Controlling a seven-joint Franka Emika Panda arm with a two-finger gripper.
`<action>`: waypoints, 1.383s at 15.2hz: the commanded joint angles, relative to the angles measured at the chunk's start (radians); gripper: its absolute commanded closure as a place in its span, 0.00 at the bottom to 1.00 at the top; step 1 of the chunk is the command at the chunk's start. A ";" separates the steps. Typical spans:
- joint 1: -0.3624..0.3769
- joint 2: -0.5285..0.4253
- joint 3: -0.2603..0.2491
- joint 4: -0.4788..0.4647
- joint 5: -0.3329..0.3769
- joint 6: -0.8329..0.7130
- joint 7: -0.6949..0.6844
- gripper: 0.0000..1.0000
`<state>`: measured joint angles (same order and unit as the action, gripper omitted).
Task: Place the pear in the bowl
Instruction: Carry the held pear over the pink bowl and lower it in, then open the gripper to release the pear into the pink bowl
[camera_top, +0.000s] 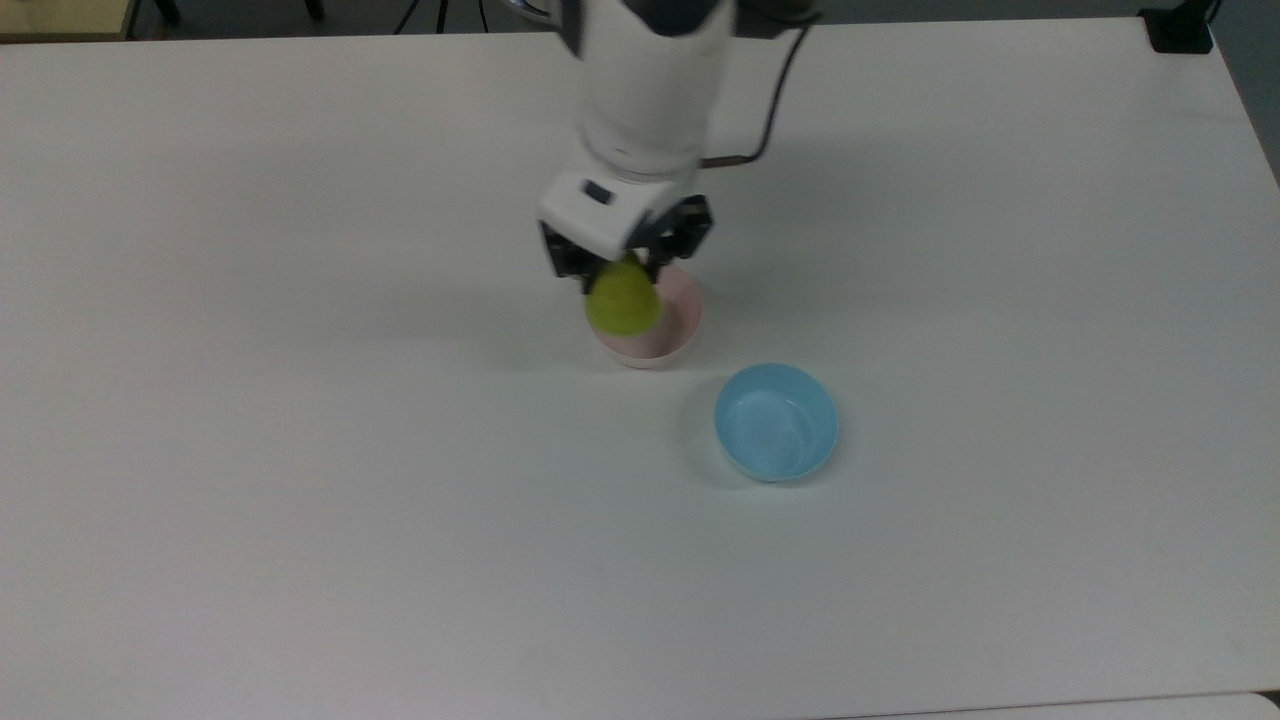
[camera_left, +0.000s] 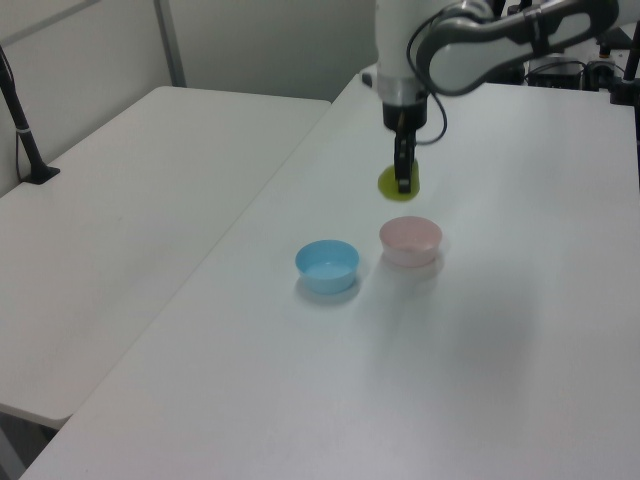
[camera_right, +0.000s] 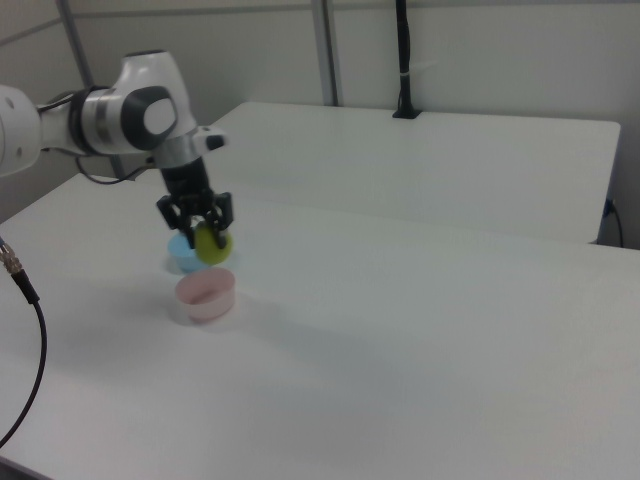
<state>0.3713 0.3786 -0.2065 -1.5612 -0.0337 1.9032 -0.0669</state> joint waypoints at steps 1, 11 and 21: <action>0.060 0.039 -0.016 0.003 0.008 -0.016 0.041 0.75; 0.058 0.065 -0.016 -0.056 -0.017 -0.015 0.029 0.00; -0.034 -0.137 -0.005 -0.048 -0.015 -0.078 0.115 0.00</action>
<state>0.3969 0.3813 -0.2182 -1.5765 -0.0416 1.8900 0.0207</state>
